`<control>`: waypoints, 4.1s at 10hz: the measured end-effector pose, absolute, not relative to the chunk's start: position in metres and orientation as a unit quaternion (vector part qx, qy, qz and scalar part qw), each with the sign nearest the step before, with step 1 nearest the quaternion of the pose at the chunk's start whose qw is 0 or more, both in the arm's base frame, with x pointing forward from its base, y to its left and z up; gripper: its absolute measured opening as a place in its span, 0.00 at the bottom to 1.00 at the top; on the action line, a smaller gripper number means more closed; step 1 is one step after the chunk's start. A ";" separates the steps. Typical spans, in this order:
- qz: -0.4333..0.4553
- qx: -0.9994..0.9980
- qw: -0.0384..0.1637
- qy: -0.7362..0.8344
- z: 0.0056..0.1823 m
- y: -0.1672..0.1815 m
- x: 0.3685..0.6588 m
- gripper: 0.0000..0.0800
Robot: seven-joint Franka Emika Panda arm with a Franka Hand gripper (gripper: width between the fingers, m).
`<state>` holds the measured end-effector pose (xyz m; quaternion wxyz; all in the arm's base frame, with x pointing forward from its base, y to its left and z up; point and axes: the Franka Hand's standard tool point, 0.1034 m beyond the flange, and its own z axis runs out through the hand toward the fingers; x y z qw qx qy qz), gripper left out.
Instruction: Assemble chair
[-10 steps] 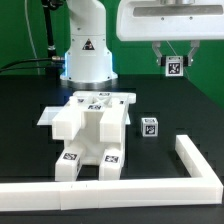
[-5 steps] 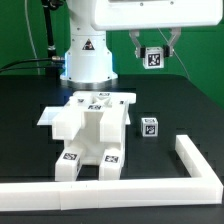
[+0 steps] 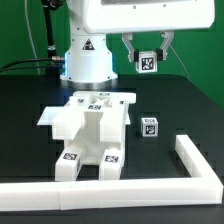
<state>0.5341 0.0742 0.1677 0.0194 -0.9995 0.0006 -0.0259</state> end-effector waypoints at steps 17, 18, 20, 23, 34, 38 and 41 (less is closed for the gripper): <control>-0.020 -0.998 -0.013 -0.057 0.136 0.024 0.563 0.36; -0.019 -0.998 -0.014 -0.057 0.134 0.025 0.563 0.36; -0.019 -0.998 -0.014 -0.058 0.132 0.027 0.563 0.36; -0.023 -0.998 -0.017 -0.058 0.128 0.025 0.565 0.36; -0.034 -0.997 -0.020 -0.059 0.124 0.021 0.565 0.78; -0.034 -0.998 -0.020 -0.059 0.124 0.021 0.565 0.81; -0.028 -0.999 0.015 -0.033 0.124 0.020 0.558 0.81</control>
Offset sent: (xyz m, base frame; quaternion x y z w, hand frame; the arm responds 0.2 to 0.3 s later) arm 0.0133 -0.0233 0.0008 -0.0257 0.0190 -0.0696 0.9971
